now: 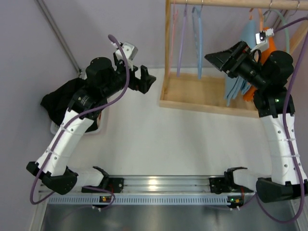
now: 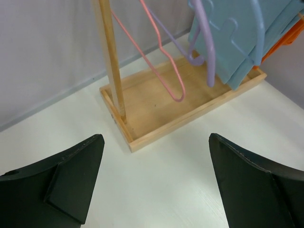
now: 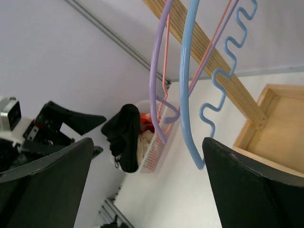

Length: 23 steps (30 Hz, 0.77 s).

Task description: Remove the trousers from the hanger

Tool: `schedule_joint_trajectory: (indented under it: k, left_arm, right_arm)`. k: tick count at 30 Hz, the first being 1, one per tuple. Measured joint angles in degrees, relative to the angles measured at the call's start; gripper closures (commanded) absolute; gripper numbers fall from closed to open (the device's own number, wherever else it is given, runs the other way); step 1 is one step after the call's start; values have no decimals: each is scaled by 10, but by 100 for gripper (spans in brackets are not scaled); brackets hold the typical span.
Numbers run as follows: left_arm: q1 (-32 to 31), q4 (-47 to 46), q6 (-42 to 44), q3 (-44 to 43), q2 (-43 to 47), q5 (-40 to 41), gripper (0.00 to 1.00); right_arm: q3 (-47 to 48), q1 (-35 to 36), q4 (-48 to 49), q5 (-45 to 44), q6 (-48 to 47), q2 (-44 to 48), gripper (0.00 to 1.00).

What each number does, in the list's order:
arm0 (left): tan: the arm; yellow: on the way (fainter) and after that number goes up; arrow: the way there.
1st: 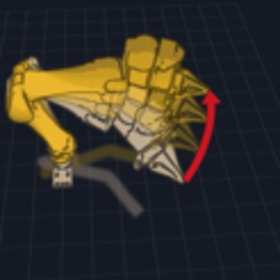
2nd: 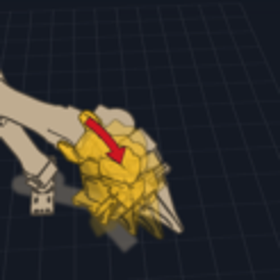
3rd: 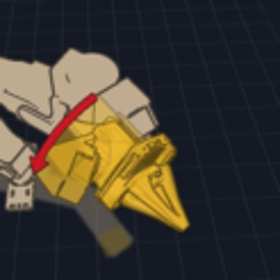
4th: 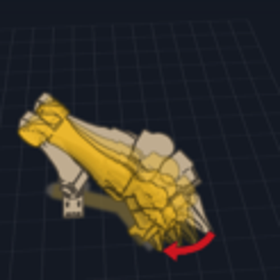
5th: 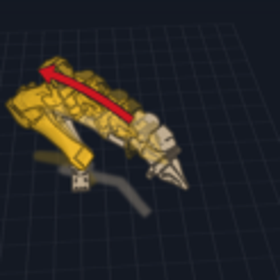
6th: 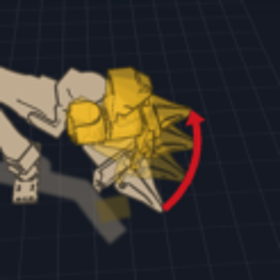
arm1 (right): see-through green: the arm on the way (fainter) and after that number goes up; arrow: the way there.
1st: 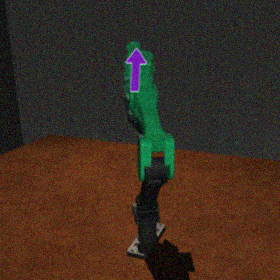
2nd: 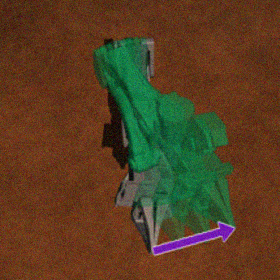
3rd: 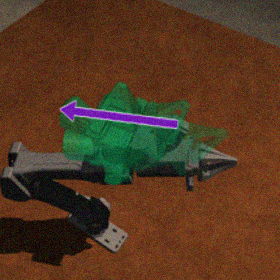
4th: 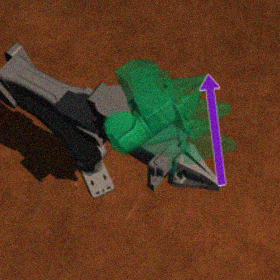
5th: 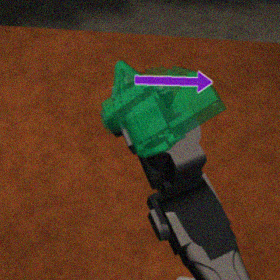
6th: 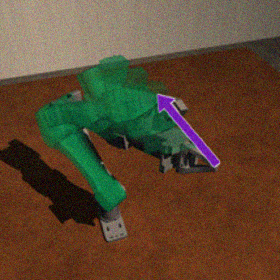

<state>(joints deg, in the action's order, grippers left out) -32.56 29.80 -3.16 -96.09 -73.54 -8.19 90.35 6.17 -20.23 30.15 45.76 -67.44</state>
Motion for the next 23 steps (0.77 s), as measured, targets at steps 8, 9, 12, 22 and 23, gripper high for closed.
schedule_joint_trajectory:
  k: [8, 9, 12, 22, 23]
  left_arm:
    - [21, 63, -7, 10, -38, -19, 2]
    - [21, 69, -9, 15, -39, -19, 2]
    - [21, 82, -13, 31, -40, -19, 2]
    - [21, 95, -6, 78, -32, -14, 2]
    - [21, 96, -4, 78, -31, -11, 2]
  right_arm:
    - [-41, 0, -101, 31, -174, 94, 1]
    - [-52, 0, -111, 38, -197, 107, 1]
    - [-90, 0, -147, 45, -255, 144, 1]
    - [-200, 0, -226, 40, -358, 244, 1]
    - [-206, 0, -230, 38, -363, 250, 1]
